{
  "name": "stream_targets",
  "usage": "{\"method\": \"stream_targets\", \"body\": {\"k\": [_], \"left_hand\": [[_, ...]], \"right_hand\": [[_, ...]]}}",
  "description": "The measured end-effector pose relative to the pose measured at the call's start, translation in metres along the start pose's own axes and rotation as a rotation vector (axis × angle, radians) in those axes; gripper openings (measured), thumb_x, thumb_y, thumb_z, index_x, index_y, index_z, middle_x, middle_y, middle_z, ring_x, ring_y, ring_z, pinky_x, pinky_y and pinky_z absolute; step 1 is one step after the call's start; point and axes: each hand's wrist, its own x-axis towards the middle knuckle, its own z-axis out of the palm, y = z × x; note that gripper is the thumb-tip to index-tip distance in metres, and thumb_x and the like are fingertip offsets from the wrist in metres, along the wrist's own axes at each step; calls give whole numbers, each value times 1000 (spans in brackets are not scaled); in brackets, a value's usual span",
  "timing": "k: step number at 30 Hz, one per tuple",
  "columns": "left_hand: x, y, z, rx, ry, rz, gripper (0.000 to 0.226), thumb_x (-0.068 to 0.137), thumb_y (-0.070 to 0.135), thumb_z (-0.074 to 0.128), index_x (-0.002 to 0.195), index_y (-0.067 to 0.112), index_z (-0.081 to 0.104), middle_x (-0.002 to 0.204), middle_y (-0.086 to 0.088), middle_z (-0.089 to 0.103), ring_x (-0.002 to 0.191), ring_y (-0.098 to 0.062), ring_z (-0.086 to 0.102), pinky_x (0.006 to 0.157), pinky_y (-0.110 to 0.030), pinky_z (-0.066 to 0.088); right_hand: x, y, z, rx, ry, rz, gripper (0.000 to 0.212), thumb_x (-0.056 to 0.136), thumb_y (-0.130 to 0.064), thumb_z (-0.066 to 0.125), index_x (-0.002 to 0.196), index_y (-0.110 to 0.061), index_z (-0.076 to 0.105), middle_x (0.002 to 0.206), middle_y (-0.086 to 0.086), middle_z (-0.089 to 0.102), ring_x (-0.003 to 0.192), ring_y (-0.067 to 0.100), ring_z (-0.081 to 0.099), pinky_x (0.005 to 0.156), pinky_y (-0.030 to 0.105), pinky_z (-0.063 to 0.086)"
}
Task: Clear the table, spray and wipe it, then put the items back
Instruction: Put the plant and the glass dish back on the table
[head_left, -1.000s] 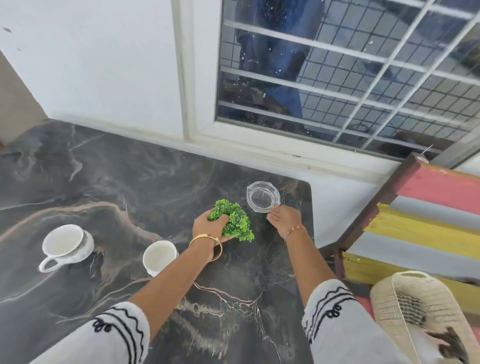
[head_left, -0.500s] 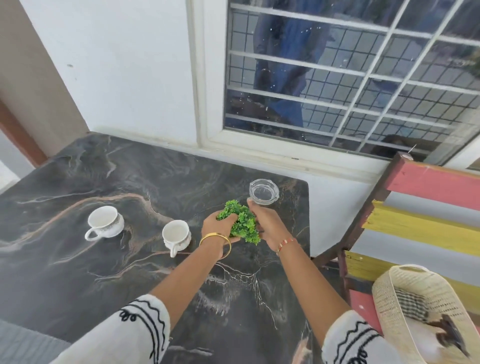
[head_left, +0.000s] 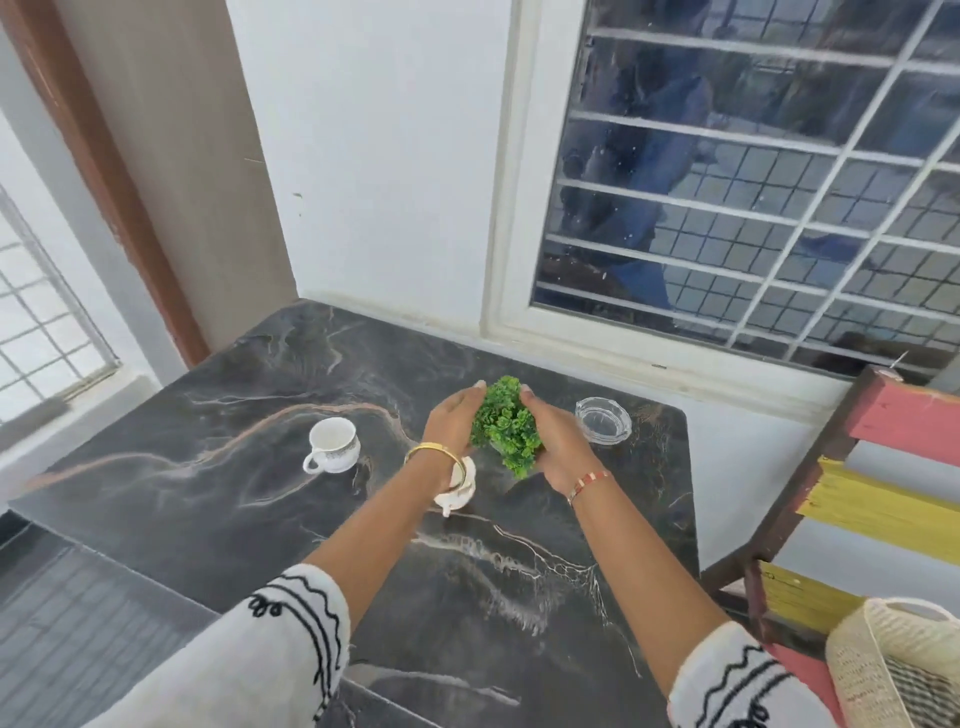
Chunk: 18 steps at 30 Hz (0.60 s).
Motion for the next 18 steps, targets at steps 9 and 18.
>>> {"method": "stream_targets", "body": {"k": [9, 18], "left_hand": [[41, 45, -135, -177, -107, 14, 39, 94, 18, 49, 132, 13, 44, 104, 0, 58, 92, -23, 56, 85, -34, 46], [85, 79, -216, -165, -117, 21, 34, 94, 18, 48, 126, 5, 49, 96, -8, 59, 87, -21, 55, 73, -27, 46]], "right_hand": [[13, 2, 145, 135, 74, -46, 40, 94, -40, 50, 108, -6, 62, 101, 13, 68, 82, 24, 66, 74, 36, 54], [33, 6, 244, 200, 66, -58, 53, 92, -55, 41, 116, -11, 60, 113, 12, 67, 101, 27, 64, 86, 44, 54]]}}
